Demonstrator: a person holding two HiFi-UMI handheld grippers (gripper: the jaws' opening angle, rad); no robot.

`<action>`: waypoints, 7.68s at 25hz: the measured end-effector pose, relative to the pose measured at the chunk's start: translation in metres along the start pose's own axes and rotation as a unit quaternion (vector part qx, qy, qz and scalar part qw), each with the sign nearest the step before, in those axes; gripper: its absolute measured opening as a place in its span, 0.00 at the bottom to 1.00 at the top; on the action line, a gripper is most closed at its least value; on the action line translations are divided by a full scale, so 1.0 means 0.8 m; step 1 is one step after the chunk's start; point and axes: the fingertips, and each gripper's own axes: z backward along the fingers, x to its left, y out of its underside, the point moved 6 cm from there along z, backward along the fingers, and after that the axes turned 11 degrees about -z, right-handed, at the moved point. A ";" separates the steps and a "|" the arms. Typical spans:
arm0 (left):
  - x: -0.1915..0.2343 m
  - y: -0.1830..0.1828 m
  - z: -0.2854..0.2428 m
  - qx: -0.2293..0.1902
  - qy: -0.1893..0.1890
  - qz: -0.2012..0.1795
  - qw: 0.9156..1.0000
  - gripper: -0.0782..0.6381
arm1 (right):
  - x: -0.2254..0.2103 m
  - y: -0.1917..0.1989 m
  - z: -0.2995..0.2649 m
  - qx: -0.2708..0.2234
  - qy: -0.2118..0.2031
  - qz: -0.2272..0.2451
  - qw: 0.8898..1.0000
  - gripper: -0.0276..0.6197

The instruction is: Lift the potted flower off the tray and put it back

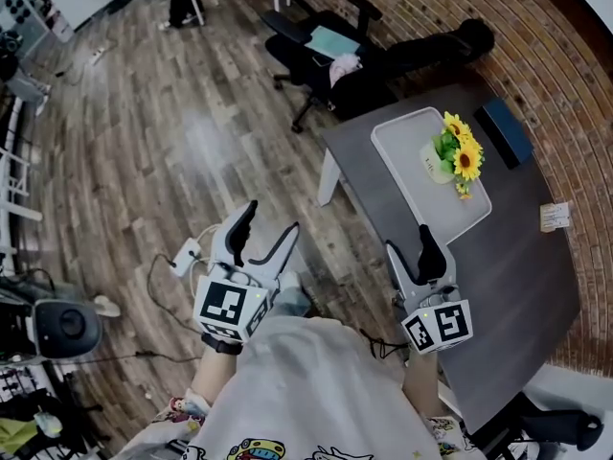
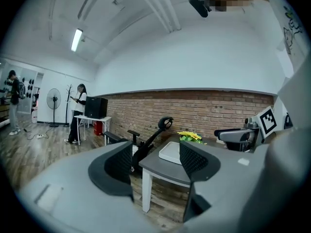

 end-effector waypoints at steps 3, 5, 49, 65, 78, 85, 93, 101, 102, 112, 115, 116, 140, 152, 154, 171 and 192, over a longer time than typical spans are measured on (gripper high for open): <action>0.028 0.001 -0.009 0.000 0.005 0.000 1.000 0.54 | 0.003 -0.001 -0.021 -0.003 0.012 -0.004 1.000 0.51; 0.040 0.005 -0.012 0.000 0.009 -0.001 1.000 0.54 | 0.007 0.003 -0.031 -0.002 0.018 -0.009 1.000 0.52; -0.042 -0.094 -0.409 -0.039 0.306 -0.048 0.950 0.63 | -0.249 -0.076 -0.051 -0.085 0.263 -0.047 0.960 0.69; -0.125 -0.110 -0.479 -0.030 0.455 -0.080 0.886 0.64 | -0.243 -0.066 -0.006 -0.114 0.348 -0.070 0.928 0.70; -0.147 -0.097 -0.503 -0.016 0.515 -0.091 0.852 0.66 | -0.249 -0.057 -0.023 -0.104 0.361 -0.081 0.923 0.71; -0.151 -0.076 -0.507 0.000 0.536 -0.096 0.839 0.68 | -0.253 -0.046 -0.037 -0.079 0.348 -0.083 0.931 0.72; -0.160 -0.038 -0.516 0.024 0.559 -0.099 0.823 0.70 | -0.271 -0.026 -0.059 -0.048 0.320 -0.076 0.943 0.74; -0.173 0.000 -0.527 0.042 0.581 -0.111 0.805 0.73 | -0.291 0.002 -0.081 -0.035 0.293 -0.086 0.952 0.76; -0.174 0.003 -0.528 0.045 0.582 -0.113 0.804 0.73 | -0.293 0.007 -0.084 -0.032 0.290 -0.089 0.952 0.76; -0.181 0.046 -0.542 0.052 0.599 -0.121 0.790 0.73 | -0.322 0.049 -0.105 -0.020 0.270 -0.106 0.957 0.76; -0.185 0.056 -0.547 0.049 0.608 -0.123 0.783 0.73 | -0.328 0.057 -0.111 -0.014 0.264 -0.107 0.958 0.76; -0.186 0.058 -0.550 0.047 0.611 -0.123 0.780 0.73 | -0.330 0.059 -0.113 -0.014 0.262 -0.109 0.959 0.76; -0.206 0.085 -0.581 0.036 0.656 -0.139 0.741 0.68 | -0.361 0.084 -0.133 -0.005 0.232 -0.113 0.966 0.74; -0.205 0.087 -0.583 0.032 0.660 -0.135 0.738 0.65 | -0.356 0.091 -0.137 0.028 0.220 -0.088 0.971 0.63; -0.205 0.086 -0.583 0.028 0.661 -0.137 0.737 0.64 | -0.355 0.091 -0.137 0.031 0.218 -0.084 0.972 0.63; -0.203 0.078 -0.581 0.031 0.651 -0.133 0.747 0.64 | -0.354 0.080 -0.136 0.026 0.214 -0.076 0.974 0.62; -0.202 -0.017 -0.568 0.002 0.641 -0.138 0.755 0.64 | -0.332 -0.016 -0.120 0.002 0.226 -0.016 0.974 0.63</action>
